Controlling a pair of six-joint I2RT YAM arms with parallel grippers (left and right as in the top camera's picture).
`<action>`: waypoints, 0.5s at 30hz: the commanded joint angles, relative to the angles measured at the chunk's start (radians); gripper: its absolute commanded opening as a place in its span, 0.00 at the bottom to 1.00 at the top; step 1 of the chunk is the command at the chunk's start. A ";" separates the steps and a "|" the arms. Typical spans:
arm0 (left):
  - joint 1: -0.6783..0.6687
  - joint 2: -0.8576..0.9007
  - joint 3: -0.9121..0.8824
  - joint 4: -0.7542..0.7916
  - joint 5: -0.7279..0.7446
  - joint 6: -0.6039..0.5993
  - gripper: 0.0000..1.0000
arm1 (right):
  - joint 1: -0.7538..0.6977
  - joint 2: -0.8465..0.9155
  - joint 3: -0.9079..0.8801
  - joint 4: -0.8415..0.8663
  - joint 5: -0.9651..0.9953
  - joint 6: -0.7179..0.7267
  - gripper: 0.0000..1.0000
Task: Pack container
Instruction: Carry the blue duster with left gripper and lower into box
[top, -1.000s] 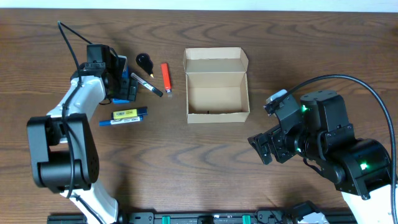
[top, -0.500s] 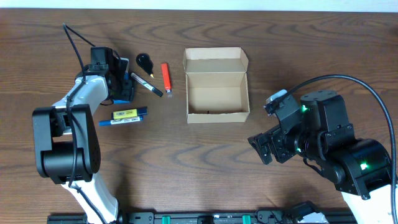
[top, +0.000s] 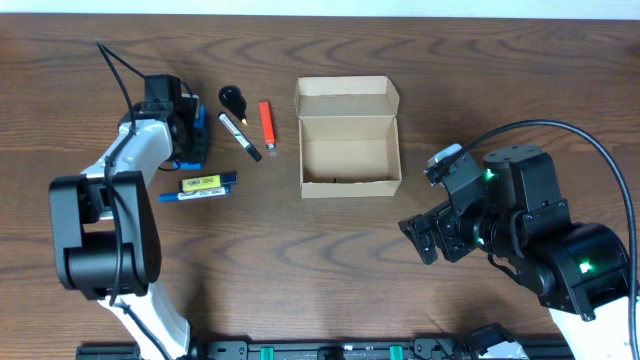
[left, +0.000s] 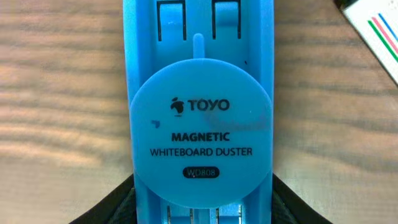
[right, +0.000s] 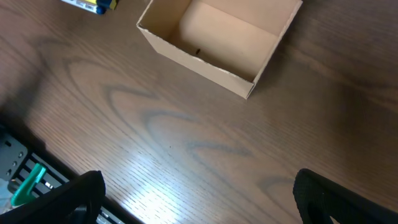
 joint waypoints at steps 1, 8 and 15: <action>0.002 -0.130 0.073 -0.039 -0.042 -0.026 0.09 | -0.006 0.002 0.003 0.002 0.002 0.012 0.99; -0.082 -0.365 0.106 -0.112 0.109 0.132 0.06 | -0.006 0.002 0.003 0.002 0.002 0.011 0.99; -0.308 -0.454 0.106 -0.143 0.225 0.433 0.06 | -0.006 0.002 0.003 0.002 0.002 0.011 0.99</action>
